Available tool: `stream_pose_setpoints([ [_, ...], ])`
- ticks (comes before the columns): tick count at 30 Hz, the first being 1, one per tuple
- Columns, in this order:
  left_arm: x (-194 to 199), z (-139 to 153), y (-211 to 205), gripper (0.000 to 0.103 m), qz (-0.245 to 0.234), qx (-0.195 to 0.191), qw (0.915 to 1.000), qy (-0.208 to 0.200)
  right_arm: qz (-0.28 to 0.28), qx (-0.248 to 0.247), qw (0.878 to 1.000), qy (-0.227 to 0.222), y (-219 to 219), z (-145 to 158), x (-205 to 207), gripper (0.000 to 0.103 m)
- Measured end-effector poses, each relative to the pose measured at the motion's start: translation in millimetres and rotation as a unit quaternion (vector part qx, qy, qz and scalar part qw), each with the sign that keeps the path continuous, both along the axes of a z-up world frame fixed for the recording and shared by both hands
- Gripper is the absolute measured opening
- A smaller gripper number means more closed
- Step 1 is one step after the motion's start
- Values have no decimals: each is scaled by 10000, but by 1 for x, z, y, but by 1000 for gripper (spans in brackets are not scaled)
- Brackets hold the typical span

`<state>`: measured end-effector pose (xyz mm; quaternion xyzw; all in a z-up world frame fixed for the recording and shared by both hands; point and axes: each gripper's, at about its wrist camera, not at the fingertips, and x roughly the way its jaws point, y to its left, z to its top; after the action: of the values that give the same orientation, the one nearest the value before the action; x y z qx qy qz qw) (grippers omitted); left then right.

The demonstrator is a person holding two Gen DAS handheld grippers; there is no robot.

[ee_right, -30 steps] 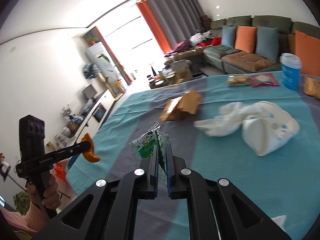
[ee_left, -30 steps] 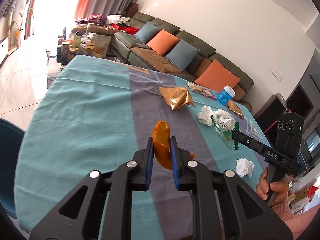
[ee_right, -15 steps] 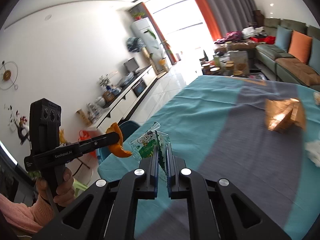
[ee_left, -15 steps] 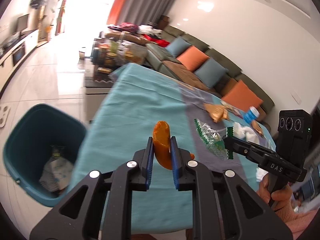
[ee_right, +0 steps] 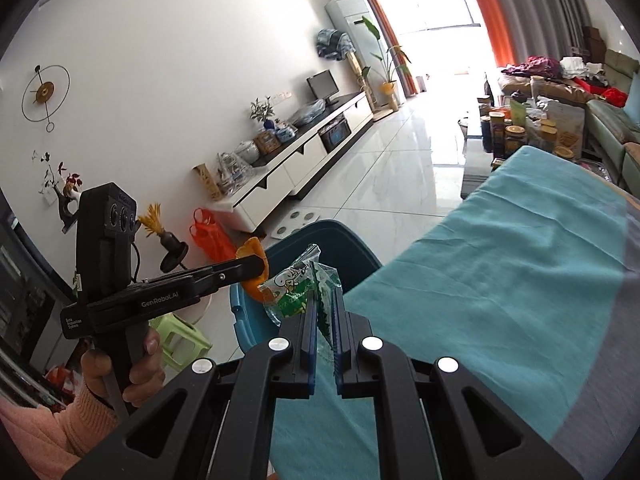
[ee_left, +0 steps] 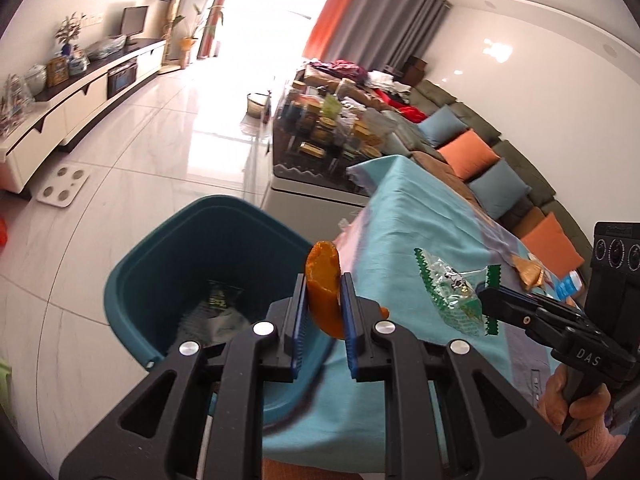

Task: Collect trash
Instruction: 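Carry the orange peel and green wrapper to the teal bin and release both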

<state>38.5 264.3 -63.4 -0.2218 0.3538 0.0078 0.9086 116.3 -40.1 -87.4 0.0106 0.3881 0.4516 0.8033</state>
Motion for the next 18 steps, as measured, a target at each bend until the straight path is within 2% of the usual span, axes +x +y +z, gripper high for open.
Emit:
stream_pose_setpoints([
  [6, 1, -20, 29, 17, 205, -70, 9996, 196, 130, -171, 9997, 83, 28, -8, 5, 6],
  [18, 13, -49, 36, 17, 397, -85, 9981, 458, 236, -558, 9979, 211, 74, -31, 18, 6],
])
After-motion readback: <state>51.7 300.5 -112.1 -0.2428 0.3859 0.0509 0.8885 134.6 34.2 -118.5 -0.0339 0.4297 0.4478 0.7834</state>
